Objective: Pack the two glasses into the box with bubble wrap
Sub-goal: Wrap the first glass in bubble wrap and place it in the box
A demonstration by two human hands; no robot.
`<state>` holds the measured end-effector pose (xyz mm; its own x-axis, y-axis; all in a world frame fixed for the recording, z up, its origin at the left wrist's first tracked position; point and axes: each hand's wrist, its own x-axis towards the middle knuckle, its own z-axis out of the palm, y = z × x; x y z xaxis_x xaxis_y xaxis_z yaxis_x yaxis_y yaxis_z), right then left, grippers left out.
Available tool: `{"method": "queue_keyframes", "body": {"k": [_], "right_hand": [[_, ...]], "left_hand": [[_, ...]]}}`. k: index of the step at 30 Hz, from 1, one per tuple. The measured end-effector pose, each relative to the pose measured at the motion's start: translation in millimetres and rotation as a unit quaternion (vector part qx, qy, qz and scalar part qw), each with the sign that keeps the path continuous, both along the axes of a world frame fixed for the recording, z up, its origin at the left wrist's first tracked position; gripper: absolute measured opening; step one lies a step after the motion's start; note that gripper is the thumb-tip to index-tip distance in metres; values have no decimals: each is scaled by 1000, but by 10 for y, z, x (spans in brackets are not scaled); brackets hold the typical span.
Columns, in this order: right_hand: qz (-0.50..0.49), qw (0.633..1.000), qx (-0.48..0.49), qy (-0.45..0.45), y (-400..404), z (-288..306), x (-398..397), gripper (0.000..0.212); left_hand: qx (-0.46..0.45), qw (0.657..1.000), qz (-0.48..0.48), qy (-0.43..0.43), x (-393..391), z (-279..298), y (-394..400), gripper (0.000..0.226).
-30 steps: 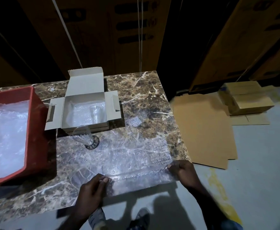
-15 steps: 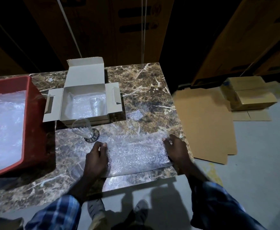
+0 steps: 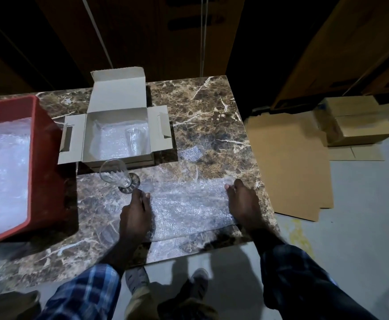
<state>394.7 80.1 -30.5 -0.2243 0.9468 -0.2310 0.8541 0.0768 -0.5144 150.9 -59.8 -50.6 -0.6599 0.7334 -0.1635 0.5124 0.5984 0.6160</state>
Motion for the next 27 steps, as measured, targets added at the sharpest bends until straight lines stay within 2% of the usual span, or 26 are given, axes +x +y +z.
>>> {"method": "queue_keyframes", "body": {"k": [5,10,12,15,17,19,21,23,27], "right_hand": [[1,1000,14,-5,12,-94,10,32],[-8,998,23,-60,3,-120,-46,41],[-19,993,65,-96,-36,-45,-92,42],[10,965,212,-151,-148,23,-199,35],[51,954,264,-136,-284,-43,-313,34],[136,951,270,-71,-479,-198,-450,38],[207,943,261,-8,-637,-414,-560,42],[233,943,236,-14,-721,-578,-622,47],[248,945,204,-55,-713,-638,-552,60]], "left_hand": [[-18,999,27,7,20,-4,30,22],[-21,998,53,-9,46,76,17,37],[-5,998,60,18,69,145,-41,39],[46,983,-3,176,158,198,-216,33],[74,962,-80,252,305,186,-309,35],[81,952,-162,248,481,119,-313,41],[61,954,-210,205,605,13,-232,48],[19,955,-234,181,636,-114,-148,52],[-52,943,-265,193,520,-287,-130,57]]}}
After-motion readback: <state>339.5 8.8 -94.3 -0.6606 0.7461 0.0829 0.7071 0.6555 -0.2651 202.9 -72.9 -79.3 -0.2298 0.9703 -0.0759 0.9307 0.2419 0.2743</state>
